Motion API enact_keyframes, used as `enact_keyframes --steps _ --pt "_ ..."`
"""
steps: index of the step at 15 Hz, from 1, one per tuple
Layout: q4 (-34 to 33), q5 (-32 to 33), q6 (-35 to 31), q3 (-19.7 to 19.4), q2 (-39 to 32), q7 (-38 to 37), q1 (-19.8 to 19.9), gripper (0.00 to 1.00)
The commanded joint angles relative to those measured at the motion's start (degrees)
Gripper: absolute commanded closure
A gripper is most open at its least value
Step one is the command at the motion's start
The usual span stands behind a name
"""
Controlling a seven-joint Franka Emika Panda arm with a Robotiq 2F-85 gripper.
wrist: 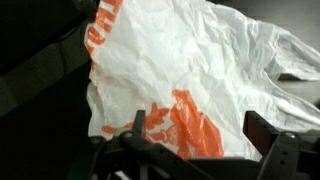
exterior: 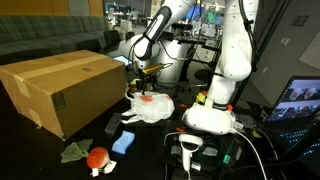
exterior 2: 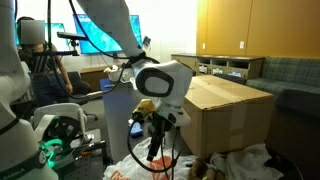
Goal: Put the objects on top of the box on to the table and the objects on the table on to the top of the box
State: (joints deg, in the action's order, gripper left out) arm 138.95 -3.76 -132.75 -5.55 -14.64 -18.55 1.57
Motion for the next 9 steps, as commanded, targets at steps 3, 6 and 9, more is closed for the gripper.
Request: enact_keyframes --steps 3,6,9 --pt "5.9 4.6 -5.8 1.8 -0.8 0.9 -3.0 0.0" --pt "6.1 6.6 -11.6 2.2 -4.5 2.5 -4.0 0.0" --pt "5.8 7.6 -19.9 1.9 -9.2 4.8 -4.2 0.0"
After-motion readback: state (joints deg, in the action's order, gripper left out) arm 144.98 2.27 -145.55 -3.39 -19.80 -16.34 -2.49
